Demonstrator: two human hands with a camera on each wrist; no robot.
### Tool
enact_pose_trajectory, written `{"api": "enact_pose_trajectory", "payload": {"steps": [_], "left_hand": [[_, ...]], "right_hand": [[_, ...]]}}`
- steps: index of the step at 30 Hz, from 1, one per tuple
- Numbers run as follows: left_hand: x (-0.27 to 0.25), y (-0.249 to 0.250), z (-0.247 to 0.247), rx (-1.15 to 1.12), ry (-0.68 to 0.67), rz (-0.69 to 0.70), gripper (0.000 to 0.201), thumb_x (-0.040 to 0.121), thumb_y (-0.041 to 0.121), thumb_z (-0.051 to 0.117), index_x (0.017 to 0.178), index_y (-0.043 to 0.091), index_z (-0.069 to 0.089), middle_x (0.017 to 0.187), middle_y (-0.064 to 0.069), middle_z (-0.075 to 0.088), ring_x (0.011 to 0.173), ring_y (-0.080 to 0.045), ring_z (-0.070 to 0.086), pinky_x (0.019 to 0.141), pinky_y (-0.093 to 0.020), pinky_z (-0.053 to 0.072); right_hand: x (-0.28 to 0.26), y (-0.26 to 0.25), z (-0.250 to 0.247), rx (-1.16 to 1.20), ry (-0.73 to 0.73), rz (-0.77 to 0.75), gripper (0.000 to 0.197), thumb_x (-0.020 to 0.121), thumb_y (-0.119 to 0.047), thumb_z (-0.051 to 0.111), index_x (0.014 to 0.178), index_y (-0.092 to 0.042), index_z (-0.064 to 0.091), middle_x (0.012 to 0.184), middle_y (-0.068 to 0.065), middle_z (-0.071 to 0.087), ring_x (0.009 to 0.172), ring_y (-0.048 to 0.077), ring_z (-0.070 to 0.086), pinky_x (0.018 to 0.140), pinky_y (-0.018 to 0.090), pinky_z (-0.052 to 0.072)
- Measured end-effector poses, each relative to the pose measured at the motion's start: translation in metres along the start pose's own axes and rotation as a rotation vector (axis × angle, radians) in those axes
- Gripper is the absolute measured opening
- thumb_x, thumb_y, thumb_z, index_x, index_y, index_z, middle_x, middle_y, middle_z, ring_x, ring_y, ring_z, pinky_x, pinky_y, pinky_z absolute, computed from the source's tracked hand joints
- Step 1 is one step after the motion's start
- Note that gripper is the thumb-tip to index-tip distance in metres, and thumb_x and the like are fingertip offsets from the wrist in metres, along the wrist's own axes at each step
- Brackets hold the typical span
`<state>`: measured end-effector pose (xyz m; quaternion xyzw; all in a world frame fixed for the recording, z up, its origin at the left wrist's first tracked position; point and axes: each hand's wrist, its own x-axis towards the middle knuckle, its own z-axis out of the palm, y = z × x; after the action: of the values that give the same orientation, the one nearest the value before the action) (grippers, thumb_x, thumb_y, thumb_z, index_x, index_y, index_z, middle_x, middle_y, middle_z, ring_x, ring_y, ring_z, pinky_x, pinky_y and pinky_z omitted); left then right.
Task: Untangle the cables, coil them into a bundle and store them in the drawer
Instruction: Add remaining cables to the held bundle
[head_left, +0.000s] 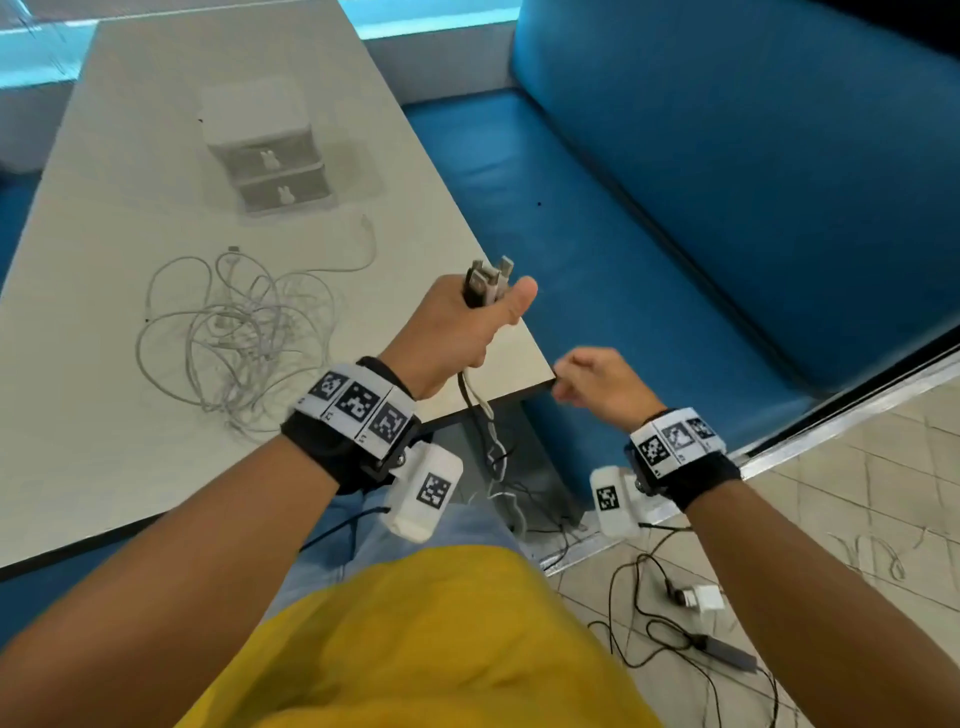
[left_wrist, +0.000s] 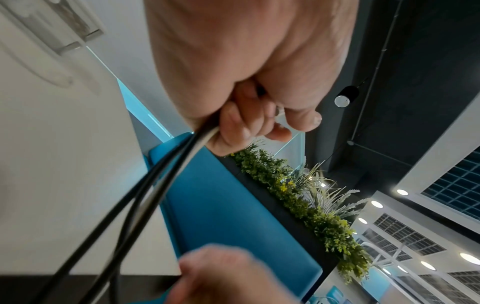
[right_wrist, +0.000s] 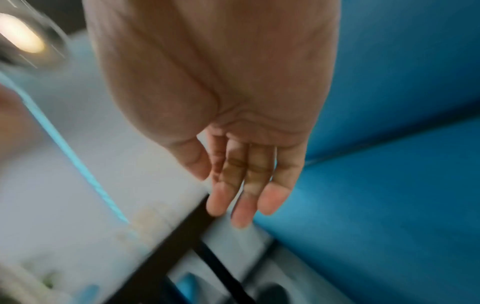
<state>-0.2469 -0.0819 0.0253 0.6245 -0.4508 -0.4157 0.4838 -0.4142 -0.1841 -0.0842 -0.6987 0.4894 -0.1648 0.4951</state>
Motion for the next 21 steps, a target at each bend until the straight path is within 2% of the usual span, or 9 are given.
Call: {"api": "enact_pose_trajectory", "payload": {"steps": [3,6,9,11,13,16,18,19,21], "left_hand": [[-0.005,-0.009,0.002,0.034,-0.02,-0.008,0.047,0.09,0.03,0.065,0.054,0.023,0.037,0.048,0.012,0.026,0.043,-0.01,0.022,0.045,-0.024,0.024],[-0.008,-0.012,0.0,0.062,-0.027,-0.022,0.053,0.086,0.023,0.072,0.048,0.025,0.035,0.046,0.012,0.027,0.042,-0.009,0.023,0.046,-0.026,0.025],[-0.011,-0.011,-0.003,0.079,-0.002,-0.032,0.044,0.083,0.015,0.073,0.057,0.022,0.039,0.045,0.014,0.033,0.041,-0.007,0.027,0.048,-0.028,0.026],[-0.015,-0.005,-0.004,0.114,0.017,-0.003,0.031,0.085,-0.001,0.064,0.071,0.021,0.048,0.047,0.012,0.043,0.038,-0.006,0.043,0.043,-0.021,0.031],[-0.019,-0.003,-0.008,0.171,0.032,0.021,0.028,0.087,-0.005,0.054,0.078,0.021,0.051,0.052,0.002,0.04,0.044,-0.009,0.054,0.036,-0.024,0.031],[-0.019,-0.003,-0.017,0.171,0.059,0.024,0.018,0.088,-0.002,0.052,0.085,0.016,0.053,0.051,0.008,0.041,0.038,-0.004,0.051,0.039,-0.01,0.031],[-0.018,-0.002,-0.021,0.168,0.049,0.025,0.012,0.089,-0.001,0.054,0.093,0.01,0.053,0.058,0.011,0.045,0.056,-0.01,0.06,0.041,-0.006,0.033],[-0.018,-0.002,-0.023,0.166,0.05,0.027,0.012,0.089,-0.002,0.054,0.093,0.01,0.053,0.056,0.012,0.046,0.054,-0.013,0.057,0.042,-0.005,0.033],[-0.017,0.002,-0.025,0.147,0.056,0.029,0.02,0.089,-0.005,0.051,0.083,0.014,0.052,0.044,0.013,0.049,0.039,-0.002,0.05,0.042,-0.008,0.033]], "right_hand": [[-0.015,-0.069,-0.012,0.053,0.08,-0.235,0.025,0.096,-0.018,0.052,0.075,-0.011,0.064,0.075,0.01,0.066,0.061,0.005,0.055,0.067,0.027,0.046],[-0.027,-0.123,-0.009,0.083,0.059,-0.363,0.031,0.099,-0.031,0.047,0.083,-0.014,0.068,0.083,0.003,0.067,0.075,0.003,0.058,0.077,0.026,0.047],[-0.033,-0.156,0.007,0.054,-0.142,-0.345,0.039,0.101,-0.038,0.04,0.095,-0.014,0.07,0.093,-0.004,0.067,0.088,0.003,0.062,0.078,0.017,0.046],[-0.034,-0.167,0.019,-0.079,-0.261,-0.333,0.045,0.102,-0.043,0.037,0.1,-0.014,0.072,0.101,-0.003,0.069,0.094,0.007,0.063,0.081,0.019,0.045],[-0.034,-0.173,0.029,-0.187,-0.342,-0.337,0.05,0.102,-0.045,0.032,0.104,-0.014,0.072,0.107,-0.001,0.069,0.099,0.011,0.063,0.086,0.023,0.045],[-0.034,-0.177,0.034,-0.206,-0.392,-0.325,0.053,0.103,-0.046,0.026,0.113,-0.016,0.068,0.117,0.001,0.065,0.107,0.014,0.06,0.094,0.031,0.048],[-0.033,-0.177,0.036,-0.191,-0.398,-0.322,0.055,0.102,-0.049,0.024,0.117,-0.018,0.066,0.123,0.001,0.063,0.112,0.014,0.058,0.099,0.034,0.046],[-0.032,-0.178,0.038,-0.186,-0.383,-0.327,0.056,0.102,-0.051,0.024,0.118,-0.018,0.066,0.123,0.001,0.063,0.113,0.014,0.057,0.099,0.034,0.046],[-0.032,-0.18,0.039,-0.148,-0.316,-0.34,0.057,0.101,-0.054,0.025,0.118,-0.019,0.066,0.119,-0.001,0.064,0.11,0.012,0.058,0.096,0.03,0.046]]}}
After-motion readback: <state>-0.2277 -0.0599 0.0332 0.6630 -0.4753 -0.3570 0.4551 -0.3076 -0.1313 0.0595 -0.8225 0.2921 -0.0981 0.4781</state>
